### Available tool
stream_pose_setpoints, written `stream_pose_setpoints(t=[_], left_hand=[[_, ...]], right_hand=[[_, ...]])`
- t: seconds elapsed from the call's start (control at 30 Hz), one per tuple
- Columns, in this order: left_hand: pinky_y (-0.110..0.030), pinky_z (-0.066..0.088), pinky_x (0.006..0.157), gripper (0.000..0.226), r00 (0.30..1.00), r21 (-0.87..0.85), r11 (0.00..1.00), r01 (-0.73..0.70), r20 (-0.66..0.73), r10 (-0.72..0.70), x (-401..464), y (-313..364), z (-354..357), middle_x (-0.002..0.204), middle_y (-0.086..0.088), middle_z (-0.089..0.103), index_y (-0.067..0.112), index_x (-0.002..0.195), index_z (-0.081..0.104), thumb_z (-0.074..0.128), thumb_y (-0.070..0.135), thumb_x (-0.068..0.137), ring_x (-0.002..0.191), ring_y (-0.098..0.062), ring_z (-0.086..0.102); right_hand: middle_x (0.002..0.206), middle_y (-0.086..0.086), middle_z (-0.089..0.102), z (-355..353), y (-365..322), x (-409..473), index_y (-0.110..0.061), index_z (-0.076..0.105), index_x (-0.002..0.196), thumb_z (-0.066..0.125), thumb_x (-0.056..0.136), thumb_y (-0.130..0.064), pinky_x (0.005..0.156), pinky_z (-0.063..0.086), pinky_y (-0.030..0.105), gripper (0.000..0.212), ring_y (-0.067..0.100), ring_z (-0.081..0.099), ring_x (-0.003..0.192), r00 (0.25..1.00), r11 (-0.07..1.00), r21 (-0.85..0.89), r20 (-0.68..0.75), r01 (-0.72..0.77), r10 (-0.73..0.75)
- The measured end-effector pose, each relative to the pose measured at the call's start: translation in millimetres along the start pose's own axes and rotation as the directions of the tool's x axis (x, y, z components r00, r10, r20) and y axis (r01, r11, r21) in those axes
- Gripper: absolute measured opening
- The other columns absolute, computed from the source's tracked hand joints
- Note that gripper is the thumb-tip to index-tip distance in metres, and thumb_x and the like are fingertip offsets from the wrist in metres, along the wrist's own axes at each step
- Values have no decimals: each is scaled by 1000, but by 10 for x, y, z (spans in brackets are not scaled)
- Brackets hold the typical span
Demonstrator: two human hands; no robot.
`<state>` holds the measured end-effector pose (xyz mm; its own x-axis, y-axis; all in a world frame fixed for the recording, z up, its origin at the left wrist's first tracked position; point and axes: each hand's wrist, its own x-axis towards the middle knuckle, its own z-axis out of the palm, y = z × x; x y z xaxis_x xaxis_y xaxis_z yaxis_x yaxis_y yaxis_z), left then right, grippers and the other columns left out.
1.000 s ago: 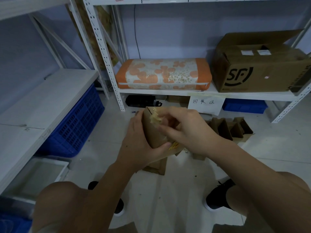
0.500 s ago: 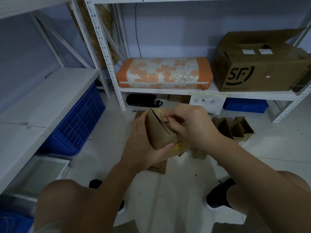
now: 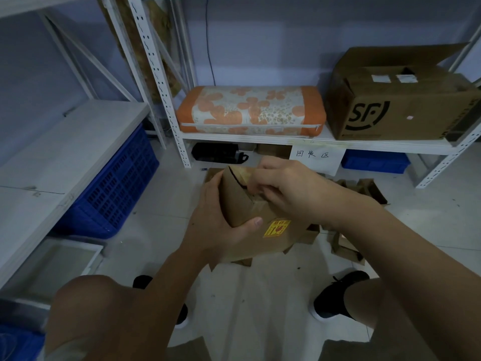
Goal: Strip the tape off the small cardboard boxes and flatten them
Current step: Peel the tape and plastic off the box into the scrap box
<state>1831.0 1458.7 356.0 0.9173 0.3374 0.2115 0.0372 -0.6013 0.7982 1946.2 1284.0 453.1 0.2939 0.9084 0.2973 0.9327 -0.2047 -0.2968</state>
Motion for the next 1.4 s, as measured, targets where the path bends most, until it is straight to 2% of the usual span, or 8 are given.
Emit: stream_pose_setpoints(t=[0.33, 0.5, 0.6, 0.77, 1.03, 1.2, 1.33, 1.4], left_hand=[[-49, 53, 105, 118, 976, -104, 992, 74, 210, -51, 48, -63, -95, 152, 13, 46, 37, 157, 29, 79, 83, 60, 135, -12, 51], [-44, 51, 109, 117, 958, -51, 997, 66, 284, -49, 123, -18, -192, 152, 17, 45, 40, 156, 31, 84, 75, 58, 134, -6, 50], [-44, 52, 107, 117, 938, -62, 995, 76, 344, -50, 144, 7, -225, 150, 18, 48, 41, 156, 33, 85, 73, 57, 132, -5, 53], [-44, 53, 106, 117, 930, -84, 993, 79, 364, -43, 209, 54, -231, 149, 15, 50, 39, 157, 34, 84, 71, 57, 130, -7, 54], [-42, 59, 97, 107, 908, -188, 964, 188, 406, -98, 349, 77, -284, 141, 12, 58, 40, 152, 41, 86, 69, 58, 121, -10, 63], [-22, 54, 89, 109, 936, -146, 973, 179, 330, -122, 379, 147, -268, 135, 20, 54, 36, 151, 42, 80, 72, 55, 118, -2, 59], [-41, 57, 100, 104, 927, -191, 955, 227, 344, -152, 416, 129, -246, 137, 9, 62, 33, 147, 51, 80, 74, 57, 120, -13, 63], [-39, 58, 98, 99, 923, -247, 936, 252, 352, -155, 419, 151, -246, 134, 8, 65, 30, 145, 55, 81, 72, 59, 116, -12, 67]], right_hand=[[104, -9, 50, -127, -44, -72, -26, 62, 107, 60, 98, -27, 74, 38, 15, 10, 5, 51, 88, 973, 992, 78, 216, -99, 80], [97, -7, 54, -121, 36, -113, -27, 54, 98, 61, 100, -22, 79, 43, 26, 8, 9, 52, 92, 934, 964, 193, 342, -181, 107], [94, -8, 53, -97, 52, -133, -25, 53, 97, 64, 98, -22, 73, 40, 19, 12, 8, 49, 86, 930, 947, 253, 353, -198, 100], [85, -9, 50, -36, 62, -144, -22, 52, 92, 66, 97, -17, 68, 35, 13, 16, 4, 45, 78, 956, 922, 335, 278, -192, 98], [80, -9, 55, 53, 87, -112, -15, 57, 90, 69, 96, -16, 67, 41, 23, 14, 7, 49, 74, 981, 875, 449, 23, -180, 190], [96, 0, 56, 139, 70, -111, -13, 64, 87, 74, 92, -19, 71, 47, 30, 12, 14, 55, 81, 957, 954, 286, -239, -94, 166], [108, 1, 54, 175, 46, -101, -12, 63, 88, 69, 94, -16, 74, 50, 37, 9, 14, 56, 91, 936, 987, 156, -341, -27, 80], [108, 3, 58, 142, 44, -84, -9, 64, 86, 71, 93, -12, 76, 48, 25, 10, 12, 56, 95, 932, 988, 155, -356, -12, 67]])
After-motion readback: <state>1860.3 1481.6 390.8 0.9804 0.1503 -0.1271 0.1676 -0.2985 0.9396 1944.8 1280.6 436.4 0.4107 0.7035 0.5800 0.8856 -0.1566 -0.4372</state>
